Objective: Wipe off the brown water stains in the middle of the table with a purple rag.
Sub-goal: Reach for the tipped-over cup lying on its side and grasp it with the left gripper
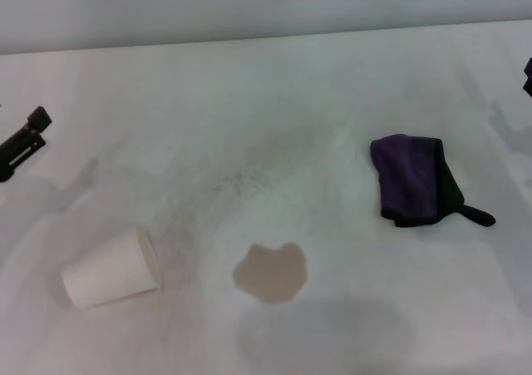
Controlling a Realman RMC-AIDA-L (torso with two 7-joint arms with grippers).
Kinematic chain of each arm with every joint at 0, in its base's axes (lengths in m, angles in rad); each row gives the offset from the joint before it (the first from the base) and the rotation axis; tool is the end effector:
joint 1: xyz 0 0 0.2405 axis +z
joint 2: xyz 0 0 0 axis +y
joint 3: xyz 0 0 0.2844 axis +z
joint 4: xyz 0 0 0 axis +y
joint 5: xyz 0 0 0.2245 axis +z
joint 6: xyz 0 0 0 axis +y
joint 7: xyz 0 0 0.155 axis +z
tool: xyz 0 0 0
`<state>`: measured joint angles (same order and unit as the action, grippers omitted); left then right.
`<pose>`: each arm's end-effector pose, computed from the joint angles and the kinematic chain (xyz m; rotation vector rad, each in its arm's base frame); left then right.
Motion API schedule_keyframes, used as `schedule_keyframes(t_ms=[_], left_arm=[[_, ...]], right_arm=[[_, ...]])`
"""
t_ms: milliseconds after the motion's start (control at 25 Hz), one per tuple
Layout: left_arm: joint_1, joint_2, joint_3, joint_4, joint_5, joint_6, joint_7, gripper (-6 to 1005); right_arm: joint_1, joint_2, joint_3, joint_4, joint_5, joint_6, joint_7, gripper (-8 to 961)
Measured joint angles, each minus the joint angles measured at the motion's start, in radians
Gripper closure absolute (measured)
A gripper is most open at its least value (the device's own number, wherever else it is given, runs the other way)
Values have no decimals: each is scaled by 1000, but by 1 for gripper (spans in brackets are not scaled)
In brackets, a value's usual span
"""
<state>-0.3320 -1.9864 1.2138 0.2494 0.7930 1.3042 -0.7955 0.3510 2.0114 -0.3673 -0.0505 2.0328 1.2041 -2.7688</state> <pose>-0.3670 0.3316 -0.0056 -2.0015 -0.6371 -0.9178 0.4358 0.3184 0.0255 -1.5277 0.6301 0.5904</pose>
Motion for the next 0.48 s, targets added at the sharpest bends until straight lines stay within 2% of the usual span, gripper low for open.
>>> schedule_keyframes(t_ms=[160,240,320,360,480], left_arm=[[20,36,-1,110,93,-43,-144,110],[27,62,-6,214,204,-73,-279,110],[28,69,-7,252,246,-83,-327,111],[33,79,-12,336,340,-102,-423,111],[39,86,-33,443,474,-111,-539,112]], right_arm=[[9,1,2,-1,3,0,0,80],[14,1,3,-1,5,2,0,80],[18,2,4,-2,6,7,2,80],[20,2,4,-2,6,9,2,80],[26,4,4,-2,6,19,1,80]])
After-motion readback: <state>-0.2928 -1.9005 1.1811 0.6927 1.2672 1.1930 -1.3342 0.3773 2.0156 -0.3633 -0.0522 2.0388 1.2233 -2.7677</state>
